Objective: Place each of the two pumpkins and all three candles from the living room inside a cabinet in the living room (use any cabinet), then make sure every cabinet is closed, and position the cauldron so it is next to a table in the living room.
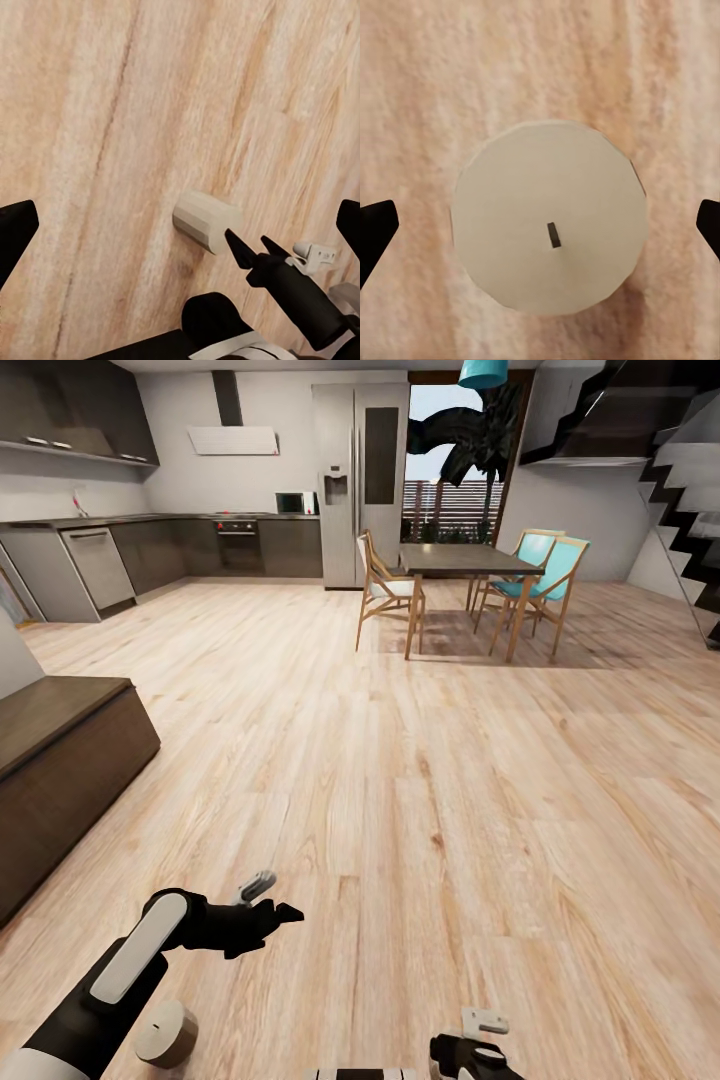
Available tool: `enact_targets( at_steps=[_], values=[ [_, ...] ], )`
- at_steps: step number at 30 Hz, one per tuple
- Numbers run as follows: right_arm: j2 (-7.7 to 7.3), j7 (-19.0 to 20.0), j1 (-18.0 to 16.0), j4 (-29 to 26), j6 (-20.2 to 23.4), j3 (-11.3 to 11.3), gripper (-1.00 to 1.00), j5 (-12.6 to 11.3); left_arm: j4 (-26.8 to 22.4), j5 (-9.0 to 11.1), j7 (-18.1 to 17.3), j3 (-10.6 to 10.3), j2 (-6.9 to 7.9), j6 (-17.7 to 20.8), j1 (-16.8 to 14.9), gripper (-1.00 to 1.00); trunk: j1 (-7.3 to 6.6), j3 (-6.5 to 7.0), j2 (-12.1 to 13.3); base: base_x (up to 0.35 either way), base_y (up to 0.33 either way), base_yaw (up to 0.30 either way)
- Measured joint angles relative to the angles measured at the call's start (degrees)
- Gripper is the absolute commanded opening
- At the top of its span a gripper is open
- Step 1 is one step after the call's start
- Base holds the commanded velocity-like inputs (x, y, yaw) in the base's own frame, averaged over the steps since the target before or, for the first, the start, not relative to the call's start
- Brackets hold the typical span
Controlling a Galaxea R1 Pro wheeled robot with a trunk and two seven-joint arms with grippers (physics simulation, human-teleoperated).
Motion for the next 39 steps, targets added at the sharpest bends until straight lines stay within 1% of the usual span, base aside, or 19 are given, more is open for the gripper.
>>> enact_targets(
  at_steps=[4,10,13,19,23,26,31,38,39],
  values=[
    [0.0,0.23,0.0,0.0,-0.02,0.29,1.0,0.0,-0.06,0.0,0.0,-0.08,-0.01,0.0,0.0,1.0,0.0,0.0,0.0,0.0,0.0,0.0],
    [0.01,0.29,0.0,0.0,-0.02,0.33,1.0,0.0,-0.15,-0.02,0.0,-0.35,0.01,0.01,0.0,1.0,0.16,-1.32,-0.08,0.0,0.0,0.0],
    [0.0,0.29,0.0,0.0,-0.02,0.33,1.0,0.0,-0.16,0.0,0.0,-0.37,0.05,0.0,0.0,1.0,0.15,-1.33,-0.08,0.0,0.0,0.0],
    [0.0,0.29,0.0,0.0,-0.02,0.33,1.0,0.0,-0.23,-0.02,0.0,-0.37,0.02,0.01,0.0,1.0,0.31,-2.65,-0.16,0.0,0.0,0.0],
    [0.0,0.29,0.0,0.0,-0.12,0.33,1.0,0.0,-0.25,0.0,0.0,-0.37,0.04,0.0,0.0,1.0,0.31,-2.66,-0.16,0.0,0.0,0.0],
    [0.0,0.29,0.0,-0.01,-1.51,0.33,1.0,0.03,-0.25,-0.01,0.0,-0.37,0.03,0.0,0.0,1.0,0.31,-2.66,-0.16,0.0,0.0,0.0],
    [-0.01,0.26,0.0,-0.03,-2.46,0.26,1.0,0.09,-0.22,0.14,0.0,-0.41,0.06,0.0,0.0,1.0,0.31,-2.66,-0.16,0.0,0.0,0.0],
    [-0.22,0.29,-0.22,-0.16,-1.32,0.14,1.0,-0.05,-0.25,0.42,0.0,-0.46,0.09,0.0,0.0,1.0,0.31,-2.66,-0.16,0.0,0.0,0.0],
    [-0.26,0.33,-0.31,-0.21,-0.22,0.14,1.0,-0.08,-0.25,0.42,0.0,-0.46,0.13,0.0,0.0,1.0,0.31,-2.66,-0.16,0.0,0.0,0.0]
  ],
)
